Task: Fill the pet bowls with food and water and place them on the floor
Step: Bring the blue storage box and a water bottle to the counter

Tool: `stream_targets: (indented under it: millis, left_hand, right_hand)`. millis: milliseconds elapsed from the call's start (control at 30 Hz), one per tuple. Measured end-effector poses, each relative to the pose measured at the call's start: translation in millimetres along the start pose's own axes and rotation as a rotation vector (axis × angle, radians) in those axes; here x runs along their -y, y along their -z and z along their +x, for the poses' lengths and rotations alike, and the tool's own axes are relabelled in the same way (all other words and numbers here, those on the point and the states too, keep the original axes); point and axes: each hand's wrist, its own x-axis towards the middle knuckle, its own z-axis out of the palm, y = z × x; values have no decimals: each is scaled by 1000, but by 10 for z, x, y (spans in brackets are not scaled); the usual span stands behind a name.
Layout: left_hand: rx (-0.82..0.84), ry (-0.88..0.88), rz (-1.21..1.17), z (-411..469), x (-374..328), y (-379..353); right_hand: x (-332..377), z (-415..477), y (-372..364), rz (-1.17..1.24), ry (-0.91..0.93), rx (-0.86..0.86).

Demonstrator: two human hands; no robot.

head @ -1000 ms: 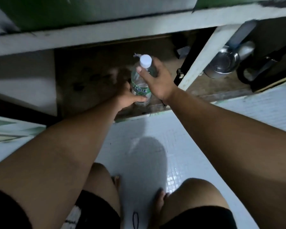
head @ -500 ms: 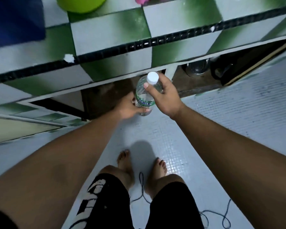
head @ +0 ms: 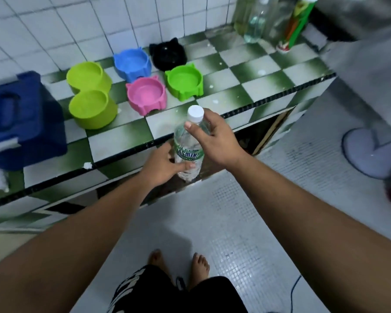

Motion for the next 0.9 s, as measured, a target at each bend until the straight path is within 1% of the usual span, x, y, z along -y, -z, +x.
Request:
stream_targets:
  millis: [200,300,433,567,733,900]
  left_hand:
    - [-49,-81,-54,580,-580,-102]
    - [-33,-117,-88,1018,-825,-115]
    - [-41,-185,-75,1750,-1109,-141]
    - [-43,-222,9,2479,-1361,-155]
    - [-11,-210,40,3286,-1631,-193]
    - [-42,-153,123,3916,-1755,-346]
  right_hand:
    - [342,527,560,-50,41,-80]
    - [431,906,795,-85,34,-126]
    - [449,1479,1095,-120,22,-201]
    - [335,2096,1356,-118,-6,-261]
    - [134,2776,1651,-141,-40,-318]
    - [-171,3282,1929,-104,-48,-295]
